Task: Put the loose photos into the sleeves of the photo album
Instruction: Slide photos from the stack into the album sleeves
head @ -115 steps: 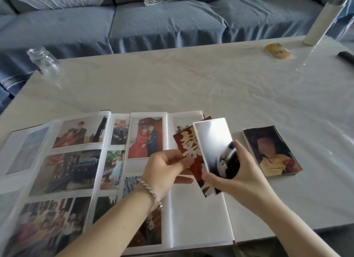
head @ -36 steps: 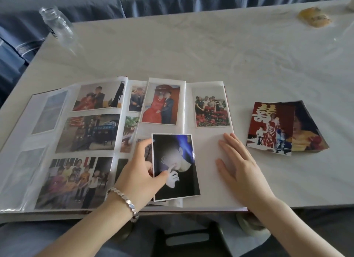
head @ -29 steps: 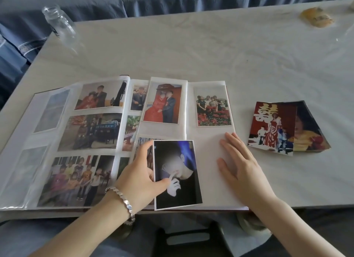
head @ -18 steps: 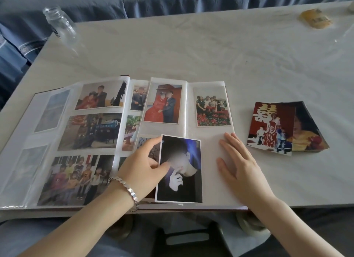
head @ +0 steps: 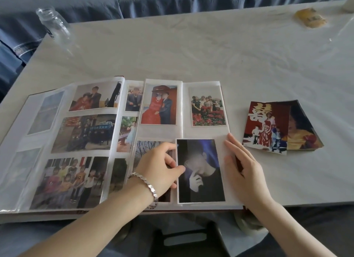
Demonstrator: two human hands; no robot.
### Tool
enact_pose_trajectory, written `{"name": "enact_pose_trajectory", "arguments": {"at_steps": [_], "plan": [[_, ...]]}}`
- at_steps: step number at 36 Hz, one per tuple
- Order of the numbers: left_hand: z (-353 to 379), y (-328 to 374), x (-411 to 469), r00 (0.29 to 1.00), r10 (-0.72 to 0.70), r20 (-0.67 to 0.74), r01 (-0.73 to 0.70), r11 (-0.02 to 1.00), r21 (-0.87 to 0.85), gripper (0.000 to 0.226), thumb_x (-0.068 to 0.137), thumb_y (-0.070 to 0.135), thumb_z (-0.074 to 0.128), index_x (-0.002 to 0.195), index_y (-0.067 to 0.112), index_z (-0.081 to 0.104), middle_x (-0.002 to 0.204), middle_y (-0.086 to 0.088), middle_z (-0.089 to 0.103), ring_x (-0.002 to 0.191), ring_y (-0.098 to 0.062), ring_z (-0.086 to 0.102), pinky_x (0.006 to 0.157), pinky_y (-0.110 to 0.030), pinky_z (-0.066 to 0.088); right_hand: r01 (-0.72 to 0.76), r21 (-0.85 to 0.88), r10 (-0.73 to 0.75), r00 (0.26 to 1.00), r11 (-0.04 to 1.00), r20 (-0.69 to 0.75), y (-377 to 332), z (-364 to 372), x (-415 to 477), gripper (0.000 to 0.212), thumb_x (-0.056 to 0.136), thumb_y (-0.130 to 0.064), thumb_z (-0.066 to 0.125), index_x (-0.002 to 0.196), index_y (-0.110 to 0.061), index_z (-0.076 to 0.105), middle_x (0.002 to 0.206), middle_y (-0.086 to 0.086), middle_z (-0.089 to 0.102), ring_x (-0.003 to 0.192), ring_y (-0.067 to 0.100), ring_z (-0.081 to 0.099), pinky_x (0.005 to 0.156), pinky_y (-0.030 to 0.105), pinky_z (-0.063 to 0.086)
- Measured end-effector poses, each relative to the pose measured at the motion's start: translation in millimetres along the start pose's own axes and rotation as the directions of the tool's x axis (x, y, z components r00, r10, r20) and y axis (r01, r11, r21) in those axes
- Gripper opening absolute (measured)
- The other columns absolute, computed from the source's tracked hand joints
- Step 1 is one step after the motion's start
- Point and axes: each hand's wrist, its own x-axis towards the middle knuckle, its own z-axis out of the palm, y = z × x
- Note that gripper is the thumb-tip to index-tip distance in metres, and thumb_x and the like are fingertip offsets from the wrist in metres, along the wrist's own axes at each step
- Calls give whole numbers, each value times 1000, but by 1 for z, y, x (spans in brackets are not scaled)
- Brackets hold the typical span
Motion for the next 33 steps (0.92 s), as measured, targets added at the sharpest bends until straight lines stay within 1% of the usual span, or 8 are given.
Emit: {"name": "enact_pose_trajectory", "arguments": {"at_steps": [4, 9, 12, 15, 19, 23, 28, 33], "plan": [[5, 7, 2, 998, 43, 40, -46, 996, 80, 42, 86, 22, 64, 126, 26, 51, 82, 10, 66, 69, -7, 65, 76, -24, 55, 44, 11, -44, 999, 999, -18, 1, -1, 2, 39, 89, -7, 54, 119, -32, 50, 131, -24, 42, 124, -3, 40, 94, 5, 37], [5, 10, 9, 997, 17, 74, -21, 999, 50, 36, 85, 20, 67, 119, 25, 56, 74, 11, 67, 57, -3, 66, 61, -14, 51, 47, 17, -47, 999, 999, -15, 0, -1, 2, 36, 89, -9, 54, 119, -29, 50, 129, -27, 41, 121, -13, 38, 91, 0, 34], [14, 13, 7, 995, 15, 100, -14, 1000, -12, 39, 86, 14, 66, 122, 22, 55, 74, 7, 69, 56, -5, 67, 59, -14, 54, 42, 17, -41, 999, 999, -12, 1, -1, 1, 37, 90, -9, 53, 122, -27, 49, 128, -28, 40, 116, -23, 37, 91, -2, 33], [20, 15, 5, 993, 22, 119, -19, 1000, -22, 39, 88, 10, 62, 125, 20, 54, 74, 6, 70, 56, -6, 67, 59, -13, 54, 43, 3, -43, 999, 999, -14, 1, -1, 1, 37, 90, -8, 52, 121, -29, 48, 128, -28, 40, 117, -20, 36, 91, -3, 32], [16, 15, 7, 991, -42, 129, 51, 997, -65, 32, 89, 10, 57, 119, 20, 56, 81, 3, 69, 63, -11, 69, 64, -25, 58, 53, 1, -53, 998, 999, -13, 0, -2, 1, 37, 91, -7, 51, 121, -28, 48, 127, -29, 40, 113, -29, 34, 90, -4, 31], [14, 19, 8, 998, 6, 58, -9, 999, 49, 33, 87, 25, 63, 119, 22, 55, 84, 7, 69, 76, -11, 67, 79, -34, 57, 60, -13, -61, 998, 998, -15, 0, -2, 2, 36, 91, -6, 50, 120, -28, 49, 128, -28, 40, 117, -21, 36, 93, -1, 31], [17, 26, 6, 995, 98, -16, -95, 984, 153, 51, 82, 28, 69, 128, 25, 45, 79, 12, 62, 70, -5, 59, 70, -16, 49, 56, -17, -56, 998, 998, -17, -1, -3, 3, 36, 92, -6, 51, 120, -28, 50, 127, -29, 40, 117, -21, 36, 93, -2, 31], [19, 24, 5, 994, 110, -1, -108, 983, 151, 45, 83, 26, 69, 123, 28, 49, 77, 12, 63, 67, -2, 57, 66, -11, 43, 52, -18, -52, 999, 998, -17, -4, -3, 4, 36, 91, -6, 51, 118, -30, 50, 125, -29, 41, 118, -14, 38, 93, -2, 32]]}}
